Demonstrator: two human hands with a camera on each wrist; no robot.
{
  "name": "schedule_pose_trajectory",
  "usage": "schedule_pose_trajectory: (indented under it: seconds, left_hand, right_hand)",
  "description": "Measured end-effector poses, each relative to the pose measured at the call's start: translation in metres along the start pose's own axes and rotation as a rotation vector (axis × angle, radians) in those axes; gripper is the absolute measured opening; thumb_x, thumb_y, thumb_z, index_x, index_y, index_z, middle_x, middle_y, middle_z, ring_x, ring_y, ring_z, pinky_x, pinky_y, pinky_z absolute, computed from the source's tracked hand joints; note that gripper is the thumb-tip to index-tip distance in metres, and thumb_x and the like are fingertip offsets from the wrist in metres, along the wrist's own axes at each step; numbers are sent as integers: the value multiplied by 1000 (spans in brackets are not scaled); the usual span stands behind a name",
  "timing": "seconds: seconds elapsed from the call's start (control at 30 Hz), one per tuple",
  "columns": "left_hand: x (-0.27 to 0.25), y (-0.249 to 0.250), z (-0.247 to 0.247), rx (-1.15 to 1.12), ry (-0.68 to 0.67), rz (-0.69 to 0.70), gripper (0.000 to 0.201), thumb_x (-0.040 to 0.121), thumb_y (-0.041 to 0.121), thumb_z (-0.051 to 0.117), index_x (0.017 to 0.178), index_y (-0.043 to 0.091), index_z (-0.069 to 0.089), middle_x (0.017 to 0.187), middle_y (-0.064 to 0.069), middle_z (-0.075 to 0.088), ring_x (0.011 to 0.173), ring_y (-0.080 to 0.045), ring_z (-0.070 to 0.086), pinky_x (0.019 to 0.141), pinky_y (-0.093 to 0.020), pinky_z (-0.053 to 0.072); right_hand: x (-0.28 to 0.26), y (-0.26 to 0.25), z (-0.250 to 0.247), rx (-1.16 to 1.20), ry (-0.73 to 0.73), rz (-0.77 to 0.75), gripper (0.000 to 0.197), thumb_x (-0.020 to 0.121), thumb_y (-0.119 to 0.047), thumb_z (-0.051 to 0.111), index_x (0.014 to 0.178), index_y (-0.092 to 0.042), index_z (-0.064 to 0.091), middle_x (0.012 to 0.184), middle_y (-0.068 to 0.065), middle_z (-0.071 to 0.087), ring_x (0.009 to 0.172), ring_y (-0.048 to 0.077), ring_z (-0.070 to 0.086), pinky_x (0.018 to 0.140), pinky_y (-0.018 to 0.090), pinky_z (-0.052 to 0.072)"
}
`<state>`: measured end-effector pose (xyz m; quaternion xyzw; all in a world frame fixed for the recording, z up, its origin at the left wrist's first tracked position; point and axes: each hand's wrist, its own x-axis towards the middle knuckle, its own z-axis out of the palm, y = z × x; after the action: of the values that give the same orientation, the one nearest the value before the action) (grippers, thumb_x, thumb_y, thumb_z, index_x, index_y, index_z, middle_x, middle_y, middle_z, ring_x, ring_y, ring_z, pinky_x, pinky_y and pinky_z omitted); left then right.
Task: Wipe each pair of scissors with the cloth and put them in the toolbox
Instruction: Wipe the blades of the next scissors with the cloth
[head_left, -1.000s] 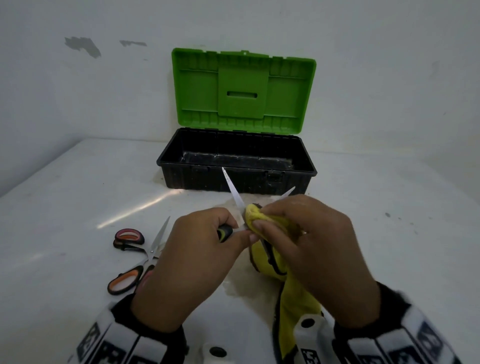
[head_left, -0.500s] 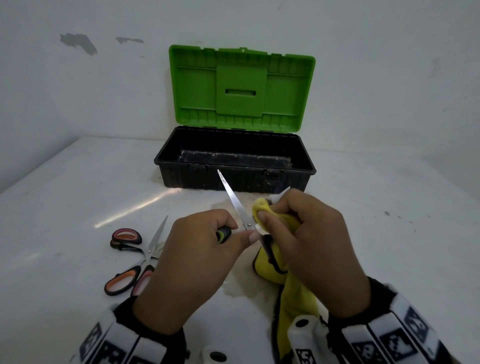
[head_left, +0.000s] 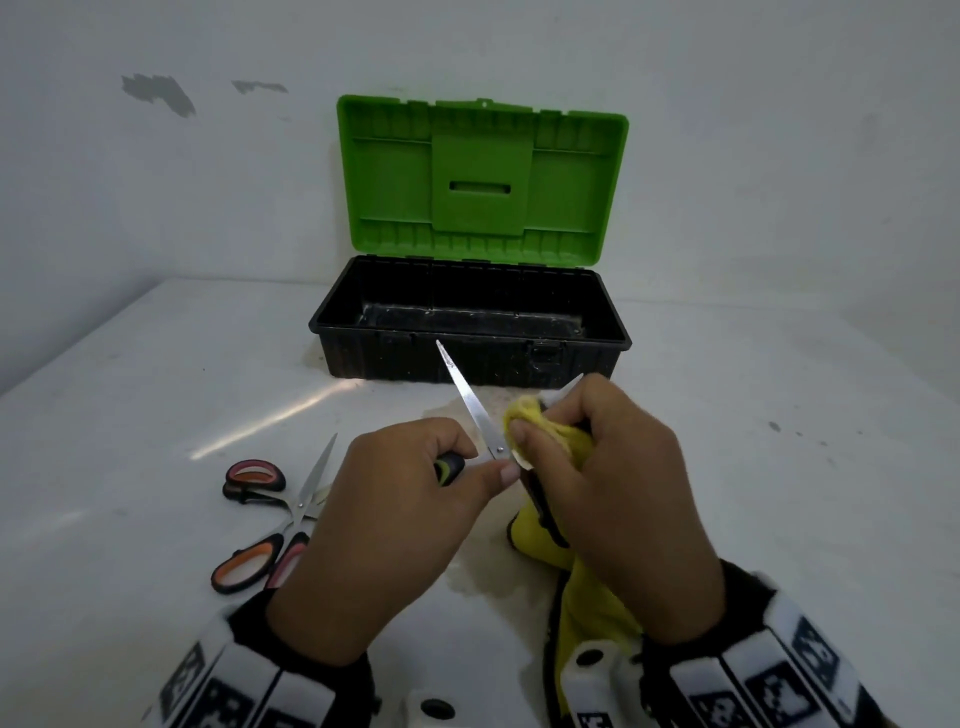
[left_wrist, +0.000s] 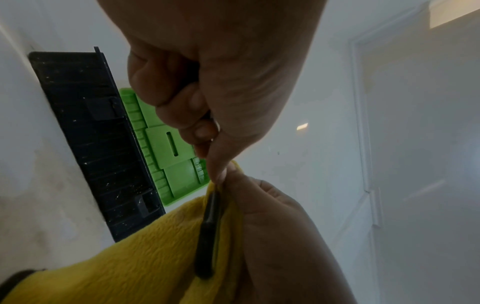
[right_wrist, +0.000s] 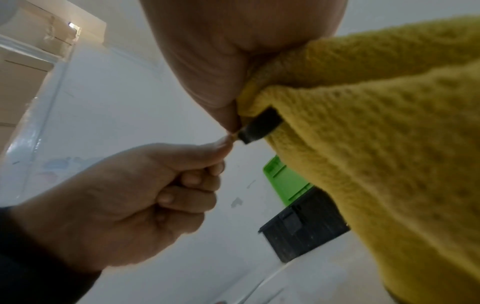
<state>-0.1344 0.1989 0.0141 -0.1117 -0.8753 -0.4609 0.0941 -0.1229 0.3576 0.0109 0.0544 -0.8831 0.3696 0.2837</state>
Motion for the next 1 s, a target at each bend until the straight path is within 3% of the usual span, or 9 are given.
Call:
schedule_pose_trajectory:
  seconds: [0.1,0.23,0.37,0.63,0.73,0.8,0.93,1.0]
  left_hand:
    - [-1,-1,0,4,-2,9,30,74,52,74,64,27,62,52,8,49,52,2,48,51,-9,37]
    - [-2,0,5,25,16,47,34,75,54,71,63,23,62,55,1,51,54,-5,45,54,-12,39]
    - [-1,-2,-1,-2,28,30,30,71,50,77,62,25,64,52,5,51,54,0,48,54,-10,39]
    - [-4,-7,-3,-40,-2,-14,32,71,50,77,61,22,64,51,4,49,49,-2,46,49,-11,38]
    - [-2,-7,-6,-48,-13,-15,33,72,51,76,62,22,64,52,2,49,49,-2,44,49,-11,38]
    - [-1,-7,-5,-49,-13,-7,33,71,52,75,62,22,65,55,-3,53,50,-3,44,50,-12,38]
    - [-4,-5,-4,-9,-27,9,30,71,55,72,64,28,64,55,6,54,55,2,49,52,-11,39]
    - [-6,-7,-6,-17,-23,27,36,67,62,70,64,27,65,55,3,55,53,-1,49,51,-12,40]
  right_hand:
    - [-6,-3,1,-25,-45,-7,20,86,-42,64,77,-26,55,66,-12,57,62,7,55,55,26,49]
    - [1,-3,5,-44,69,-2,24,86,-36,68,75,-27,49,64,-12,53,59,5,53,51,15,40]
    - [-5,-6,9,-50,38,-3,29,87,-36,68,74,-32,42,63,-14,48,61,8,51,54,19,37]
    - [-17,-1,-2,-126,-64,-1,26,83,-44,68,72,-35,46,64,-16,52,63,7,52,56,28,47]
    - [-14,-1,-11,-61,33,-8,23,83,-42,69,72,-30,52,63,-14,55,62,9,55,51,20,45]
    - [-12,-5,-12,-43,57,-37,23,83,-41,69,73,-29,54,64,-14,56,60,8,54,50,20,43]
    - [-11,-8,-3,-103,43,-67,28,84,-41,72,72,-32,49,61,-20,48,58,4,50,53,15,35]
    - [-6,-3,-4,-88,94,-16,31,84,-37,73,70,-29,47,57,-18,46,55,5,50,49,9,33]
